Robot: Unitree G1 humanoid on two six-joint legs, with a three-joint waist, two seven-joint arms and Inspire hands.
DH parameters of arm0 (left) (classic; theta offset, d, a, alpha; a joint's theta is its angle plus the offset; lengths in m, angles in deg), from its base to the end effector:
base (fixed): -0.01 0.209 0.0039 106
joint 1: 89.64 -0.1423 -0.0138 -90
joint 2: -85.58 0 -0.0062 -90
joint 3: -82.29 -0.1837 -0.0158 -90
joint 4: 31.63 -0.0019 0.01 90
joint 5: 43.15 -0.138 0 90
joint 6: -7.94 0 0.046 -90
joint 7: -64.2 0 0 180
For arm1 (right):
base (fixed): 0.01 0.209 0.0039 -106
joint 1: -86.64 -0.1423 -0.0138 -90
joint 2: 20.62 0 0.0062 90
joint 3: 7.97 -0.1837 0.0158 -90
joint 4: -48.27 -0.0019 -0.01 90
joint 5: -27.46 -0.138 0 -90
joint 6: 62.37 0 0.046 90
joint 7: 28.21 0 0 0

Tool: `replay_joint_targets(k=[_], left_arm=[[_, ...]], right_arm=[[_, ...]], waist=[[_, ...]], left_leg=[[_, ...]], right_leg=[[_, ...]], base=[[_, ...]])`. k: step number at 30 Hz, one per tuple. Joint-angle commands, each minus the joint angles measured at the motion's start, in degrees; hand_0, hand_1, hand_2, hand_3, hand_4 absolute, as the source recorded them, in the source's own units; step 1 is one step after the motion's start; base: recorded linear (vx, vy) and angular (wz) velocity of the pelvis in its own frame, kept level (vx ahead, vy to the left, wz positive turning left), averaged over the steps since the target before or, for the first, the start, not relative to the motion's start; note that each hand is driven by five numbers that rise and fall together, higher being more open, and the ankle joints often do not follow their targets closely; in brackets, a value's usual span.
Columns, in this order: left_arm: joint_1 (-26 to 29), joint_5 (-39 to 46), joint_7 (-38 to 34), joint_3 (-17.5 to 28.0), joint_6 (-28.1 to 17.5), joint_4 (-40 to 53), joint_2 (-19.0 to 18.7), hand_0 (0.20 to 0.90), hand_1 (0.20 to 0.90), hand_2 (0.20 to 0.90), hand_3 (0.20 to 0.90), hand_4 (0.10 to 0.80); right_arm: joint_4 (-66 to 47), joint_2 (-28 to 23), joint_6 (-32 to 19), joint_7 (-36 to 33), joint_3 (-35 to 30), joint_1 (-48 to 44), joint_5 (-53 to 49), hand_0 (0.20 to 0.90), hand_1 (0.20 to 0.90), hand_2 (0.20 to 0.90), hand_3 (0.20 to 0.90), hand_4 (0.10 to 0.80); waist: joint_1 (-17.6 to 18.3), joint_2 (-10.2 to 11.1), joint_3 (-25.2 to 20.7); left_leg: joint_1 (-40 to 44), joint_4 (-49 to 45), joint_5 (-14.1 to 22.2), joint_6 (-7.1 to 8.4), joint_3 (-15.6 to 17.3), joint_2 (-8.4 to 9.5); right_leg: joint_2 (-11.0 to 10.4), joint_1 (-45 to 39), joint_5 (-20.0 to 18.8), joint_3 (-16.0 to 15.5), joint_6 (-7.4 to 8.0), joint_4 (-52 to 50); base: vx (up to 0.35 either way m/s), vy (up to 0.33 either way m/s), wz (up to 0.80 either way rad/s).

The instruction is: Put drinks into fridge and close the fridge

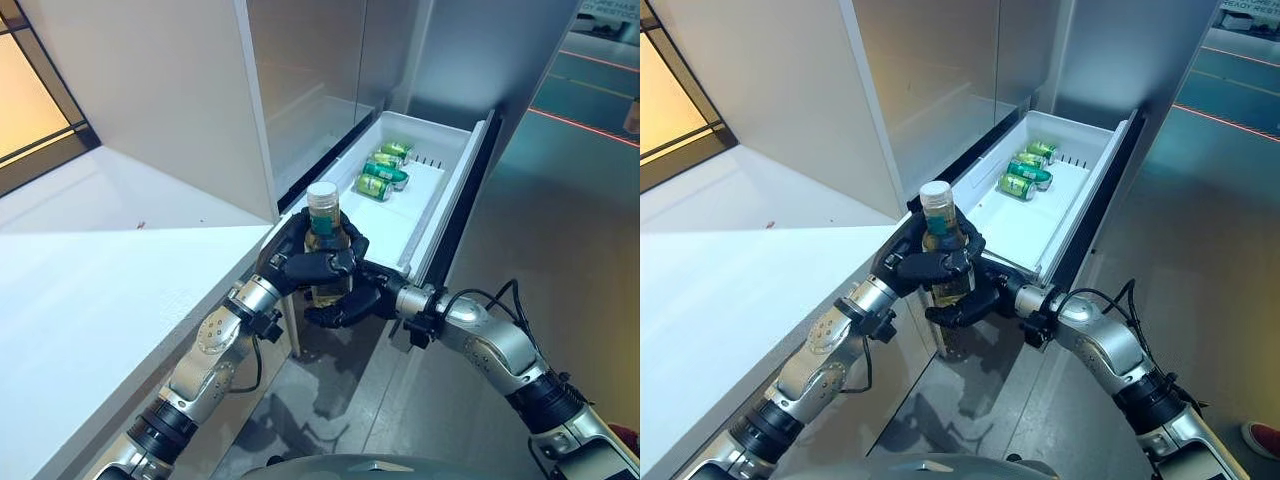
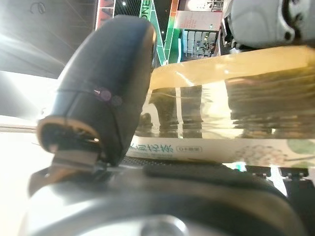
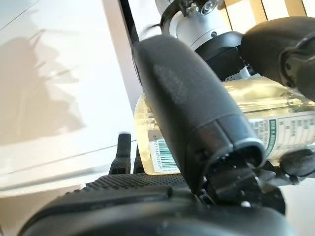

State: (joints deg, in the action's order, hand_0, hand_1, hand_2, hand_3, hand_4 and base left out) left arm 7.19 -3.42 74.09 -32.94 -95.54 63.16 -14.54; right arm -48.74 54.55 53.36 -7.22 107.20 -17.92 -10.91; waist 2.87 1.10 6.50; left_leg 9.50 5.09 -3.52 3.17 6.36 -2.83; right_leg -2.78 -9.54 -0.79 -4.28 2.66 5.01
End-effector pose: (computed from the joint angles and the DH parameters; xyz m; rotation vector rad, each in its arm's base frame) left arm 0.2085 0.1460 0.0734 -0.2643 -0.1923 -0.6032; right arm 0.2268 -0.1478 0.0782 0.0461 0.3595 0.8891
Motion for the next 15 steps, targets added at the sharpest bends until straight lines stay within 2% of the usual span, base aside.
replay_joint_targets(k=[1, 8, 14, 15], left_arm=[[14.21, 3.56, 1.83, -2.27, -6.84, 2.86, 8.51, 0.3, 0.3, 0.3, 0.2, 0.1], [13.66, 1.69, 1.57, -2.77, -8.57, 1.34, 8.35, 0.3, 0.3, 0.3, 0.2, 0.1], [13.34, -1.64, 1.49, -3.05, -11.31, 0.21, 7.57, 0.3, 0.3, 0.3, 0.2, 0.1], [13.51, -2.59, 1.63, -3.19, -11.67, 0.2, 7.36, 0.359, 0.359, 0.359, 0.269, 0.169]], right_arm=[[-6.45, 11.58, -3.76, 1.04, 2.7, -9.07, -14.69, 0.3, 0.3, 0.3, 0.2, 0.1], [-4.73, 13.34, -2.01, -1.24, 3.1, -7.99, -20.35, 0.3, 0.3, 0.3, 0.2, 0.1], [-2.66, 13.07, -5.27, -3.25, 2.62, -7.27, -15.56, 0.3, 0.3, 0.3, 0.2, 0.1], [-2.18, 12.52, -6.13, -3.5, 2.13, -7.63, -13.72, 0.3, 0.3, 0.3, 0.2, 0.1]], waist=[[-0.62, 0.61, -2.66], [-0.99, 0.68, -2.85], [-1.11, 0.75, -2.99], [-1.07, 0.73, -2.95]], left_leg=[[0.2, -1.38, 6.8, -5.47, -1.45, 6.03], [0.19, -1.41, 6.88, -5.52, -1.4, 6.1], [0.1, -1.32, 6.86, -5.57, -1.38, 6.08], [0.12, -1.29, 6.86, -5.6, -1.36, 6.06]], right_leg=[[3.6, 2.49, 3.19, -1.38, 0.35, -4.78], [3.45, 2.41, 3.11, -1.79, 0.4, -4.58], [3.46, 2.48, 3.11, -1.92, 0.36, -4.44], [3.47, 2.48, 3.12, -1.93, 0.31, -4.46]], base=[[0.0, 0.0, 0.0], [0.0, 0.0, 0.0], [0.0, 0.0, 0.0], [0.0, 0.0, 0.0]])
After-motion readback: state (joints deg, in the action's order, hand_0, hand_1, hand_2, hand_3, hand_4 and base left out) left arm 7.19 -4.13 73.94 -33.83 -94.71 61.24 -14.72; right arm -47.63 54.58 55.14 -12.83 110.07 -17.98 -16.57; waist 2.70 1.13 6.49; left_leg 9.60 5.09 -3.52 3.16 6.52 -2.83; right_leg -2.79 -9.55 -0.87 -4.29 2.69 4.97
